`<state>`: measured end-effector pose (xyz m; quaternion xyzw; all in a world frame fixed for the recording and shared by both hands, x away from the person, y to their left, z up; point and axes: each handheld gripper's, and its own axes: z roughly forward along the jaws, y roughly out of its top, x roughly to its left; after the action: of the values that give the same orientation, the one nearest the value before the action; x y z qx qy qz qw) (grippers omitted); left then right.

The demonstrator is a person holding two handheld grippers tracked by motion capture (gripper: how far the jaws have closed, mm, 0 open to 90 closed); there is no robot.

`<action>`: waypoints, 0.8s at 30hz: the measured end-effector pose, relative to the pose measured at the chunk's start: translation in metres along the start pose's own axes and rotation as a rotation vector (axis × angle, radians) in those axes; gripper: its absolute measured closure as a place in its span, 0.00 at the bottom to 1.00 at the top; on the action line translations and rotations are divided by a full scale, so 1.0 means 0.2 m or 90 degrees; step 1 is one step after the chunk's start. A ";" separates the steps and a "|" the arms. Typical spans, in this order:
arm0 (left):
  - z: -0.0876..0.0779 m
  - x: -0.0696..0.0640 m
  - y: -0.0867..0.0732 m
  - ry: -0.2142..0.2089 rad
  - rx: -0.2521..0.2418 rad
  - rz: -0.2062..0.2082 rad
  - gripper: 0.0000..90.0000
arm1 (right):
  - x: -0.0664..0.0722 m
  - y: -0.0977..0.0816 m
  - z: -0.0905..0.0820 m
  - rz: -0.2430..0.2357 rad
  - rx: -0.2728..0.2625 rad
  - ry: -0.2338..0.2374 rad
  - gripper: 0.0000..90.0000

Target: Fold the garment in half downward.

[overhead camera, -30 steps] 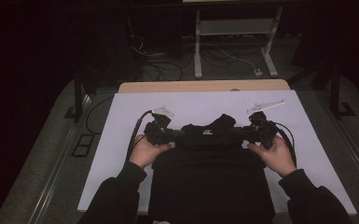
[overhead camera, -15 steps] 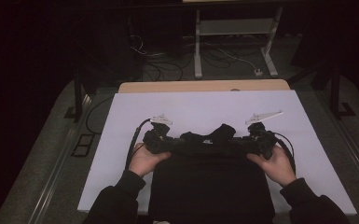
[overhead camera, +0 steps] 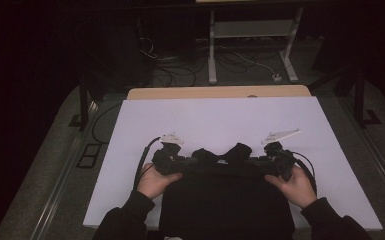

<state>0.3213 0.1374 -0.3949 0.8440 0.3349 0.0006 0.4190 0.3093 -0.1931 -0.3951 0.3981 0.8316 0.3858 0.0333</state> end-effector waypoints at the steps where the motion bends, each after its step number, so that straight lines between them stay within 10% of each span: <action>1: 0.00 -0.01 -0.01 -0.001 0.000 0.000 0.93 | 0.01 -0.01 0.00 -0.001 0.002 0.001 0.90; 24: -0.04 -0.14 -0.17 -0.023 0.031 0.010 0.93 | 0.13 -0.17 -0.01 -0.012 0.038 0.032 0.90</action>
<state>0.2785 0.1413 -0.4057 0.8565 0.3204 -0.0198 0.4043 0.2687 -0.1885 -0.4107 0.3815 0.8468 0.3706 0.0045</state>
